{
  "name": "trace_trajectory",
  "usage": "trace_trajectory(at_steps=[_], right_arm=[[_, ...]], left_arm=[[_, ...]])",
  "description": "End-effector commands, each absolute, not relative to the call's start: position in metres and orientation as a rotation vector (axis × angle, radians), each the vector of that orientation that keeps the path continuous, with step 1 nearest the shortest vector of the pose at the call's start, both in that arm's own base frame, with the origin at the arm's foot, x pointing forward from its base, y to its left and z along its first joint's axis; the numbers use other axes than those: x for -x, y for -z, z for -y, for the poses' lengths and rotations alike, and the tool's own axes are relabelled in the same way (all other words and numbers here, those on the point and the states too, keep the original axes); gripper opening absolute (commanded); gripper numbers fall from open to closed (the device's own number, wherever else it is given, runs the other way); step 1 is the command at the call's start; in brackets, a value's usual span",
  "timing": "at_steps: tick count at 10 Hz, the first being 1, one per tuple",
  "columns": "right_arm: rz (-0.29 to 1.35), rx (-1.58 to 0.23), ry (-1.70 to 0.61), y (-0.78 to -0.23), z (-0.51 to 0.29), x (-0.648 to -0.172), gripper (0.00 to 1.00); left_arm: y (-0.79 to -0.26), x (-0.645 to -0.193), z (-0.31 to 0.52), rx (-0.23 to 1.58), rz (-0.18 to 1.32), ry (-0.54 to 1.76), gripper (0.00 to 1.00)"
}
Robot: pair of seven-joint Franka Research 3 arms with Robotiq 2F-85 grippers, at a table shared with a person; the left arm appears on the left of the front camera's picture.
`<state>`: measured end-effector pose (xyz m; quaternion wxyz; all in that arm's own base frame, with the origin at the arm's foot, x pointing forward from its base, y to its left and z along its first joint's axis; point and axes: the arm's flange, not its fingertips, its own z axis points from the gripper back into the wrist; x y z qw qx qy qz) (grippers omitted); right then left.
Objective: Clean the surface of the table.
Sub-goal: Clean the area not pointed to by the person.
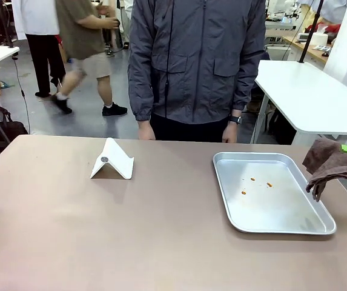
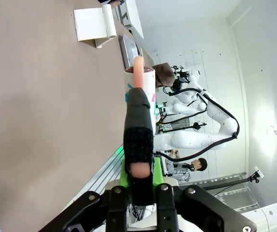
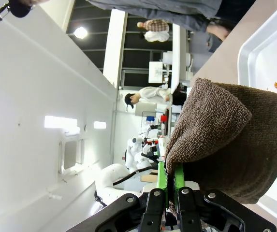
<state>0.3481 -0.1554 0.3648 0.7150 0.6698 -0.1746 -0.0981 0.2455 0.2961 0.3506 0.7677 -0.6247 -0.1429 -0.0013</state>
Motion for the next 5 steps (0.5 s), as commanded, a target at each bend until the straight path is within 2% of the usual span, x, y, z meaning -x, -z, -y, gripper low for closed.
trace_trajectory(at_steps=[1,4,5], right_arm=[[0.387,-1.483,0.217,-0.365,0.155,-0.348,0.06],[0.394,-1.176,-0.008,-0.377,0.111,-0.405,0.06],[0.352,-1.135,-0.056,-0.377,0.107,-0.419,0.06]], left_arm=[[-0.356,-0.246,-0.296,1.356,0.313,-0.013,0.2],[-0.356,-0.246,-0.296,1.356,0.313,-0.013,0.2],[-0.356,-0.246,-0.296,1.356,0.313,-0.013,0.2]])
